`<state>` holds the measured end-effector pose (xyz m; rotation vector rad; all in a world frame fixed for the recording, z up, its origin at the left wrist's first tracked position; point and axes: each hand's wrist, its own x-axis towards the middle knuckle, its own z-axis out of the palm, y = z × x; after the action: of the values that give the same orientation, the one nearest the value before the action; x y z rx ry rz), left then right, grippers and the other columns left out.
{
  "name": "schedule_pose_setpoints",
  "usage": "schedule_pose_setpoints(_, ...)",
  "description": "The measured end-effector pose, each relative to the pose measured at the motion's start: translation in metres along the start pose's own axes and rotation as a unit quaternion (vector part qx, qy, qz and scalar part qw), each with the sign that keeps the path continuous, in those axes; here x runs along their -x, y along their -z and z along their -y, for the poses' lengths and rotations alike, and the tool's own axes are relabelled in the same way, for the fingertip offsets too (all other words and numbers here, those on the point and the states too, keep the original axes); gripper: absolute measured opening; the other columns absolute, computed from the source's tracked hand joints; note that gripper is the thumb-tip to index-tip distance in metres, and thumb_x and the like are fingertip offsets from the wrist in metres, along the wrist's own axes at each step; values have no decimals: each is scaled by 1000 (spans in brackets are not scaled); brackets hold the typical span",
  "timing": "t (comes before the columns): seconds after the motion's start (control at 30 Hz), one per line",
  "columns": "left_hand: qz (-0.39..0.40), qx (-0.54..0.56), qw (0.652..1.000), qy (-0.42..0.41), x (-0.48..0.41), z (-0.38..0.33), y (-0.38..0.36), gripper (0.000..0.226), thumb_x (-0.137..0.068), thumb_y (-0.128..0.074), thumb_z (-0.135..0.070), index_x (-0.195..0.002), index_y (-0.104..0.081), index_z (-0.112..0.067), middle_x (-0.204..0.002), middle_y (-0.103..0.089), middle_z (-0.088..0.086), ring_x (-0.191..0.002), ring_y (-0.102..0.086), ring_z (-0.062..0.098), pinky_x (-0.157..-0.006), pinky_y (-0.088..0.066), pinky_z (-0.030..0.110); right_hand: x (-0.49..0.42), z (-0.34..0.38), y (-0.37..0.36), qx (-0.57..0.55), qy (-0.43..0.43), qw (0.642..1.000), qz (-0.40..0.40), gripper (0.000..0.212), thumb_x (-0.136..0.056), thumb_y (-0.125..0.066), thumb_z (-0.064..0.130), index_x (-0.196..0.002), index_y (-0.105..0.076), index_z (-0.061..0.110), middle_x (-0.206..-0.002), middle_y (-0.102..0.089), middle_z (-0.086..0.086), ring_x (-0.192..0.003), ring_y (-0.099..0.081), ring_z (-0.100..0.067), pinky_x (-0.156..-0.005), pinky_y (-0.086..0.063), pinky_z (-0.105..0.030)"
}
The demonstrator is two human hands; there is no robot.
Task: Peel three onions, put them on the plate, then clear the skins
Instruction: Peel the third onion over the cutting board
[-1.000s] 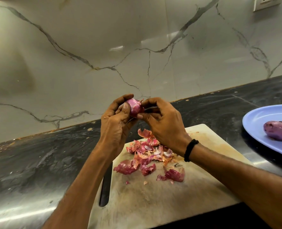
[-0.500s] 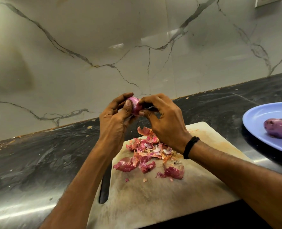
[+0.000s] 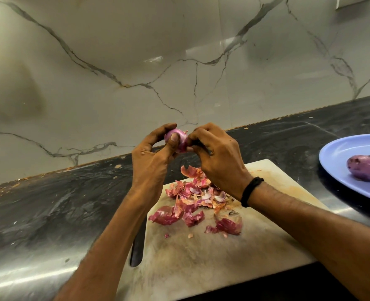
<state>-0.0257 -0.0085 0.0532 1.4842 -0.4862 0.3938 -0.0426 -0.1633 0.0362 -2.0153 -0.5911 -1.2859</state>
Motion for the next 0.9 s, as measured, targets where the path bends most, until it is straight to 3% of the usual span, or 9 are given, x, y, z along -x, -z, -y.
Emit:
schedule_pose_setpoints(0.23,-3,14,1000,11,-1,-1,1,38,-81,-70,-32,-118,-70,-22,-127,-65,6,-115,-67,25,-90,-60,45,0,0,-2,-16,-23,1000,-3,12,-88,-65,2,-100,-62,2,-99,-60,-10,-87,-55,-12,-78,-44,-5)
schedule_pose_setpoints(0.47,-6,39,999,19,0,-5,-1,40,-80,-70,-31,-118,-69,-19,-129,-64,12,-115,-68,28,-88,-60,43,-1,4,-1,-46,-32,998,-18,27,-90,-65,11,-115,-61,3,-110,-62,-11,-96,-58,-11,-86,-45,-6)
schedule_pose_setpoints(0.6,1,43,999,20,2,-6,-2,41,-79,-71,-31,-118,-69,-18,-127,-64,12,-113,-69,27,-87,-61,40,-1,2,-2,-30,-19,999,-26,19,-92,-64,10,-110,-65,5,-105,-63,-9,-94,-60,-15,-84,-50,-14)
schedule_pose_setpoints(0.77,2,47,999,19,3,-8,-3,40,-80,-70,-29,-118,-69,-17,-127,-64,13,-111,-69,27,-85,-61,36,0,2,-1,-19,-10,999,-48,11,-92,-64,7,-102,-66,3,-97,-63,-9,-87,-54,-8,-80,-45,-8)
schedule_pose_setpoints(0.9,0,43,999,20,4,-9,-4,43,-81,-70,-30,-120,-68,-14,-124,-66,13,-110,-70,27,-86,-61,39,0,1,-1,-19,-12,998,-50,9,-92,-63,5,-100,-65,2,-95,-63,-9,-85,-56,-11,-77,-47,-13)
